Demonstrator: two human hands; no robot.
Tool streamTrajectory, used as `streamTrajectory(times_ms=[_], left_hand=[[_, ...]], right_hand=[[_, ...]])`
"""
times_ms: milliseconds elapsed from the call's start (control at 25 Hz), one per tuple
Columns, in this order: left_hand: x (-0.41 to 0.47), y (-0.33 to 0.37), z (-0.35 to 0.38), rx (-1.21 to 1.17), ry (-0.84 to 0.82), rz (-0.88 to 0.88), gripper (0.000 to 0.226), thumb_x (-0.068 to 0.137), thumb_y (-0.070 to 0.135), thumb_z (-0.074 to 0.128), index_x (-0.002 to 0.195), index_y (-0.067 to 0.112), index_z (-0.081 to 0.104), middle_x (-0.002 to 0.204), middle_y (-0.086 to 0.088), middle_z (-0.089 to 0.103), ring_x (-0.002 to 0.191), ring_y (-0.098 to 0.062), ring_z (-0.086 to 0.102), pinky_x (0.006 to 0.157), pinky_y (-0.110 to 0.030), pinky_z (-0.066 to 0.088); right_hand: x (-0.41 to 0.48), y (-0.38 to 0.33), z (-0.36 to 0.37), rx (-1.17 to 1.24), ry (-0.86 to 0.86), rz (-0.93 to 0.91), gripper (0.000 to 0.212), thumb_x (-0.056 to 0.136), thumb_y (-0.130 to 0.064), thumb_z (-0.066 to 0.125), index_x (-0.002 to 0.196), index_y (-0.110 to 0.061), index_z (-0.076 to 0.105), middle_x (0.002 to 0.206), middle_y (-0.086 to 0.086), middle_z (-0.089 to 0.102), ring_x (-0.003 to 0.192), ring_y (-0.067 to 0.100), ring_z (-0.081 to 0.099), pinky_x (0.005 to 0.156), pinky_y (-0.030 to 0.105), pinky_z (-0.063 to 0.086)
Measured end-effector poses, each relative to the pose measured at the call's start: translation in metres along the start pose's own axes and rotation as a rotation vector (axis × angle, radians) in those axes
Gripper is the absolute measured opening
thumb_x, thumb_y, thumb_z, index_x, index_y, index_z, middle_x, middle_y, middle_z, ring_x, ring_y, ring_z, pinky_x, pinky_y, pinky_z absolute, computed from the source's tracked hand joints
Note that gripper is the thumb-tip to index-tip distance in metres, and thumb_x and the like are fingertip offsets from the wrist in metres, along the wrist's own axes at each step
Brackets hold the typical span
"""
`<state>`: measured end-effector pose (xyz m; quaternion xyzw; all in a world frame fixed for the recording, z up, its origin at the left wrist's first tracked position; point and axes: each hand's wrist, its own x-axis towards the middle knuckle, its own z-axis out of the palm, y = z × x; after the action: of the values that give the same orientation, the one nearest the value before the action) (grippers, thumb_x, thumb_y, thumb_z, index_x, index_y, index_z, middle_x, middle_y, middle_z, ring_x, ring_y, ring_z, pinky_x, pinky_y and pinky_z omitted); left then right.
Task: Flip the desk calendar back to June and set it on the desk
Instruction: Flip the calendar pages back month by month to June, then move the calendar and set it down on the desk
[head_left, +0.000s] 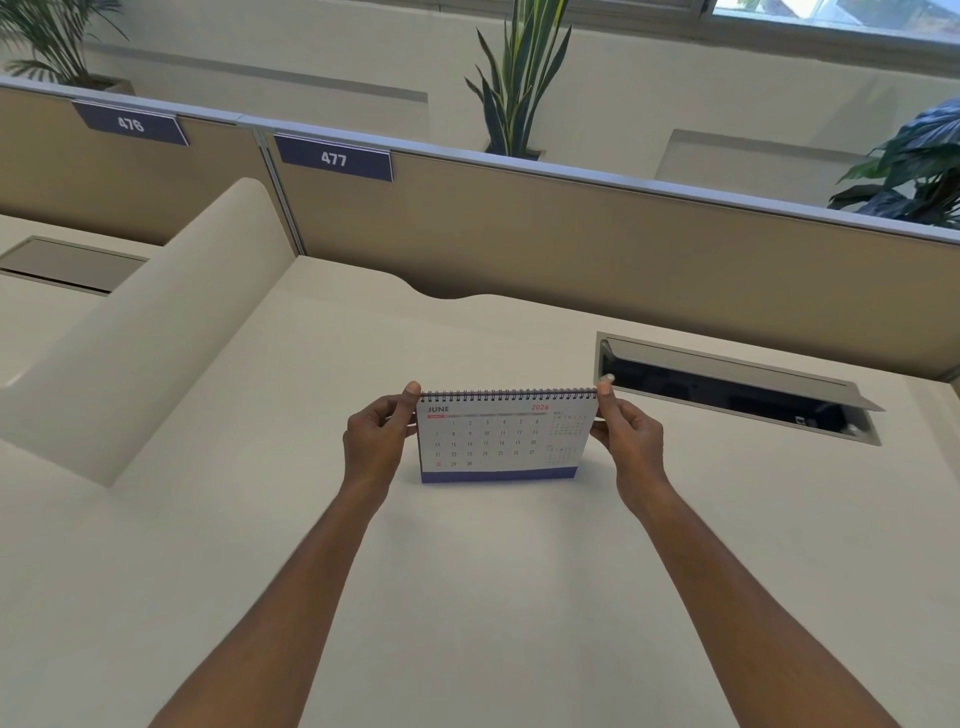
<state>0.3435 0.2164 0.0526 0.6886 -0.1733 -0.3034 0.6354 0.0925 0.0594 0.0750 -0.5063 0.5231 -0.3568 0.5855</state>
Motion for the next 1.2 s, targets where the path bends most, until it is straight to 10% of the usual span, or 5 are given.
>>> streamTrajectory(times_ms=[320, 520, 720, 800, 1200], left_hand=[[-0.008, -0.006, -0.003, 0.017, 0.027, 0.001, 0.049, 0.087, 0.07, 0.069, 0.088, 0.023, 0.084, 0.094, 0.0, 0.084, 0.09, -0.017, 0.08, 0.087, -0.037, 0.064], [-0.021, -0.029, -0.003, 0.007, 0.062, -0.04, 0.024, 0.106, 0.022, 0.061, 0.117, 0.011, 0.079, 0.117, -0.008, 0.08, 0.113, -0.027, 0.074, 0.105, -0.049, 0.058], [-0.033, -0.033, 0.007, 0.291, -0.092, 0.032, 0.089, 0.086, -0.011, 0.045, 0.128, 0.067, 0.057, 0.114, 0.047, 0.068, 0.111, 0.02, 0.063, 0.092, -0.006, 0.05], [-0.034, -0.036, 0.01, 0.314, -0.146, 0.051, 0.086, 0.08, -0.005, 0.044, 0.144, 0.053, 0.052, 0.108, 0.058, 0.06, 0.105, 0.029, 0.058, 0.083, 0.001, 0.045], [-0.021, -0.019, 0.005, 0.291, -0.114, 0.05, 0.087, 0.086, -0.004, 0.047, 0.158, 0.044, 0.039, 0.124, 0.038, 0.062, 0.116, 0.005, 0.063, 0.079, 0.002, 0.045]], right_hand=[[0.0, 0.009, -0.007, 0.012, -0.076, 0.005, 0.045, 0.105, -0.052, 0.046, 0.108, -0.023, 0.08, 0.106, -0.009, 0.081, 0.102, 0.015, 0.074, 0.089, 0.027, 0.058], [-0.001, 0.031, -0.009, -0.053, -0.083, 0.016, 0.036, 0.105, -0.005, 0.051, 0.113, -0.032, 0.073, 0.11, -0.015, 0.077, 0.109, 0.012, 0.07, 0.094, 0.034, 0.06], [-0.003, 0.044, -0.003, -0.223, -0.173, -0.044, 0.07, 0.094, 0.017, 0.046, 0.145, -0.031, 0.055, 0.127, -0.016, 0.067, 0.118, 0.002, 0.063, 0.089, 0.023, 0.06], [-0.003, 0.048, 0.001, -0.238, -0.173, -0.048, 0.069, 0.095, 0.015, 0.047, 0.15, -0.026, 0.05, 0.126, -0.012, 0.066, 0.117, 0.002, 0.062, 0.089, 0.023, 0.06], [0.011, 0.039, 0.022, -0.235, -0.163, -0.044, 0.075, 0.091, 0.018, 0.047, 0.149, -0.029, 0.05, 0.12, -0.023, 0.064, 0.113, -0.001, 0.062, 0.079, 0.011, 0.056]])
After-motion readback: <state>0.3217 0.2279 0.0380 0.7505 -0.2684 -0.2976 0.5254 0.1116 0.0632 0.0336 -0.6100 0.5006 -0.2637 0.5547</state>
